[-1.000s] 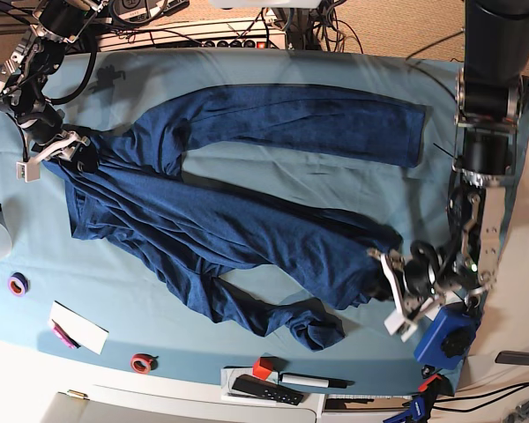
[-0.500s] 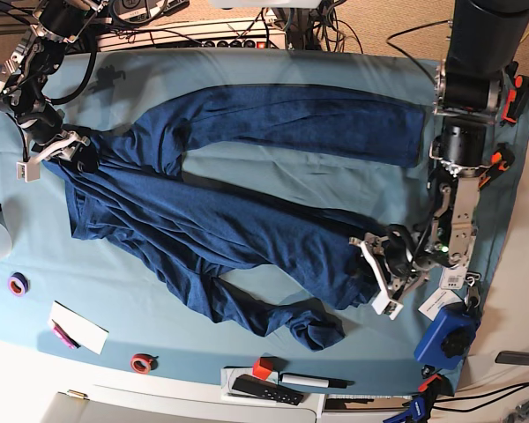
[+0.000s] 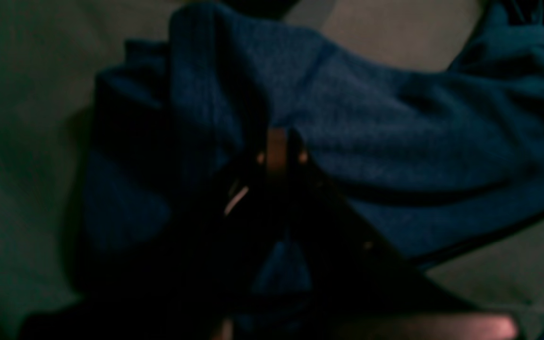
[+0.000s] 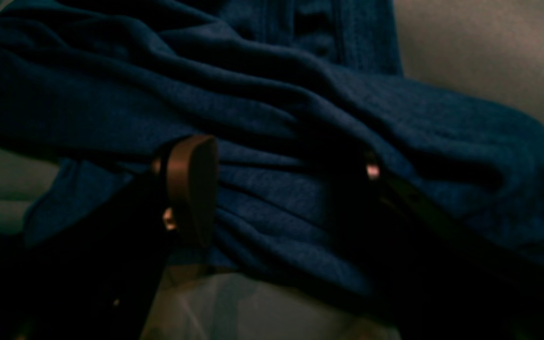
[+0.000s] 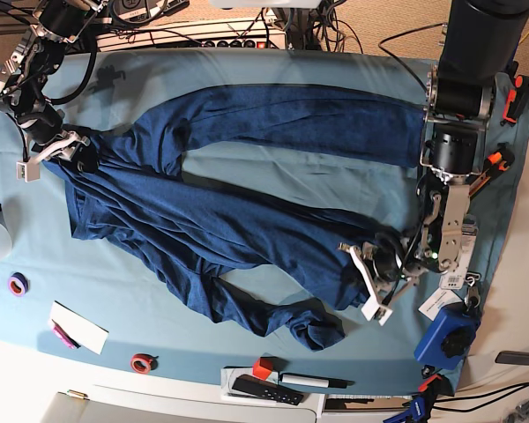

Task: Layout the t-shirt on the table in an organized manner, then fold the t-shirt properly
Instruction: 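Drag the grasped hem with the left gripper away from the right gripper, then release the hem and move the left gripper back onto the shirt body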

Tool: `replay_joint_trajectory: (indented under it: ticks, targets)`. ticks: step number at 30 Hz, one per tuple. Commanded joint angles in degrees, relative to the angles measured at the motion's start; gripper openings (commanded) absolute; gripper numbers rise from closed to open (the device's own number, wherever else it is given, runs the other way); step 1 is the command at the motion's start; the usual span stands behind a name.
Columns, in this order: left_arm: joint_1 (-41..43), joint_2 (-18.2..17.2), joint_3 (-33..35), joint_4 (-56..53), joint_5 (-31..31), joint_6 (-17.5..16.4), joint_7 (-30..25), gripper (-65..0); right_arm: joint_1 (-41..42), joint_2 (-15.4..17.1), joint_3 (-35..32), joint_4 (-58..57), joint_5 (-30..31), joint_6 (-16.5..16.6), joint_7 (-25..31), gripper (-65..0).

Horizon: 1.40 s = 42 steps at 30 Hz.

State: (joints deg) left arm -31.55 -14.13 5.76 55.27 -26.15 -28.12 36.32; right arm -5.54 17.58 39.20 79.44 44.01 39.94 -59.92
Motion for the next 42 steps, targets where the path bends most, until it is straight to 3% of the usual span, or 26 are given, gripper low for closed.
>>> replay_joint_trajectory:
  ticks: [1,3,8,12,19,23,29,42]
  targets:
    - [-2.7,-0.3,-0.3,0.9,-1.3,-0.9,-0.8,-65.0,0.5,1.0,0.2,0.7,0.6,0.1,0.3,-28.0]
    - [-3.7,-0.6,-0.3,1.5,-4.6,-3.7,2.2,-65.0,0.5,1.0,0.2,0.7,0.5,0.1,0.3,-28.0]
    - [-5.5,-2.9,-0.3,5.4,-21.7,-11.8,14.9,-65.0,0.5,1.0,0.2,0.7,0.5,0.1,0.3,-28.0]
    - [-5.5,-5.3,-0.3,6.8,-32.0,-11.9,25.7,-65.0,0.5,1.0,0.2,0.7,0.6,0.1,0.3,-28.0]
    - [-3.6,-12.1,-0.3,6.8,-45.0,-11.9,34.9,-65.0,0.5,1.0,0.2,0.7,0.5,0.1,0.3,-28.0]
    - [-2.1,-16.9,-0.3,6.8,-58.8,-11.9,43.7,-65.0,0.5,1.0,0.2,0.7,0.5,0.1,0.4,-28.0]
    - [0.8,-21.2,-0.3,6.9,-58.8,-11.9,43.7,-65.0,0.5,1.0,0.2,0.7,0.5,0.1,0.4,-28.0]
    - [10.8,-22.5,-0.3,6.9,-58.8,-11.9,43.7,-65.0,0.5,1.0,0.2,0.7,0.5,0.1,0.3,-28.0]
